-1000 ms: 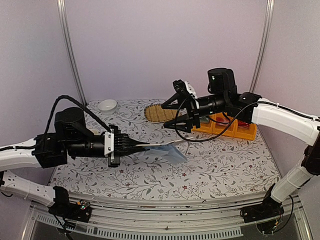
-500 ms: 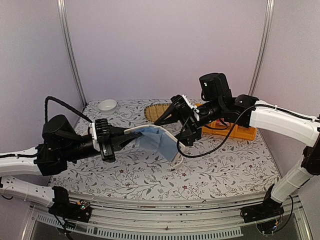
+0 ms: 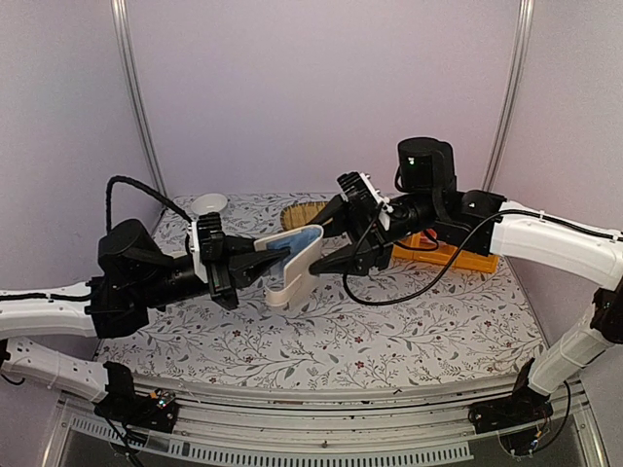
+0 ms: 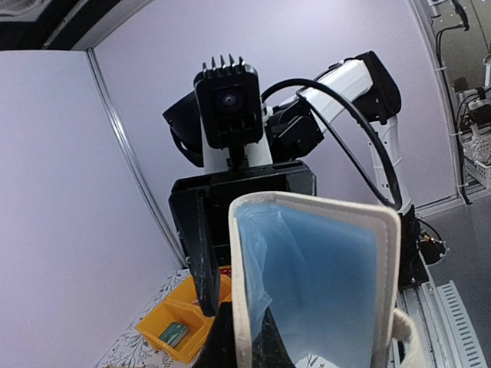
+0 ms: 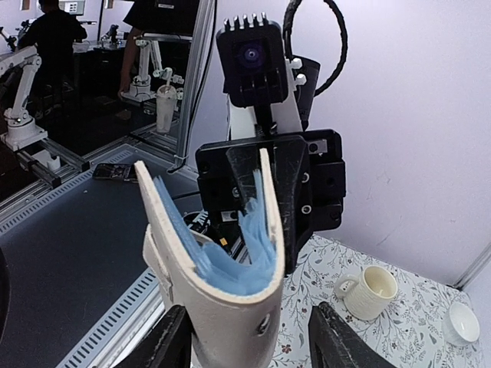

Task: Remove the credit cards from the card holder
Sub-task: Bring the card holder close.

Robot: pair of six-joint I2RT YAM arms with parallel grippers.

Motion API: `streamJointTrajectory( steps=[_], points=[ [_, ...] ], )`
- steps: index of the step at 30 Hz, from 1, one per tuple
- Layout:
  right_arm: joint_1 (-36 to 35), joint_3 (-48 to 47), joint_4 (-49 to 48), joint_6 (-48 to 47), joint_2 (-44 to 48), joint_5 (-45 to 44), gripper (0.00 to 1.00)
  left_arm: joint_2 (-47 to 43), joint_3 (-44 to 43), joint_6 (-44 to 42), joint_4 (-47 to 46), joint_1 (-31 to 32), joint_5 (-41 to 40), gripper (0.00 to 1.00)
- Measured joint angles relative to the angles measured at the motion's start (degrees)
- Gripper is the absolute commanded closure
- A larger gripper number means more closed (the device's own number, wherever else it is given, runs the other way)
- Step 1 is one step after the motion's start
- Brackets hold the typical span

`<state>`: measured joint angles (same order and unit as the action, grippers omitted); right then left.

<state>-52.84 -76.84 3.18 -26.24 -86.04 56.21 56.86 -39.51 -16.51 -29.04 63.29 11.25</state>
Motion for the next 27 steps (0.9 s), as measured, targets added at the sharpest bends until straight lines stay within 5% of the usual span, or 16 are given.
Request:
streamJointTrajectory(
  steps=[9, 18, 22, 24, 25, 27],
  points=[
    [-0.2, 0.0, -2.4, 2.5, -1.3, 0.0, 0.49, 2.5, 0.0, 3.1, -4.1, -0.4, 6.7, 1.00],
    [-0.5, -2.9, 0.3, 3.1, -3.6, 4.3, 0.95, 3.5, -0.2, 4.5, -6.2, -1.2, 8.9, 1.00],
    [-0.5, -3.3, 0.5, 2.6, -3.6, 5.1, 0.98, 3.5, -0.3, 5.9, -6.9, -1.2, 8.9, 1.00],
    [-0.5, -3.3, 0.7, 2.2, -3.6, 5.2, 0.99, 3.5, -0.3, 6.6, -6.8, -1.2, 8.4, 0.85],
    [-0.5, -3.3, 0.7, 2.0, -3.6, 5.2, 0.99, 3.5, -0.3, 7.0, -6.7, -1.2, 7.7, 0.45],
    [-0.2, -3.3, 1.0, 2.2, -3.2, 4.8, 0.98, 3.4, -0.6, 8.2, -6.1, -1.2, 5.3, 0.28]
  ],
)
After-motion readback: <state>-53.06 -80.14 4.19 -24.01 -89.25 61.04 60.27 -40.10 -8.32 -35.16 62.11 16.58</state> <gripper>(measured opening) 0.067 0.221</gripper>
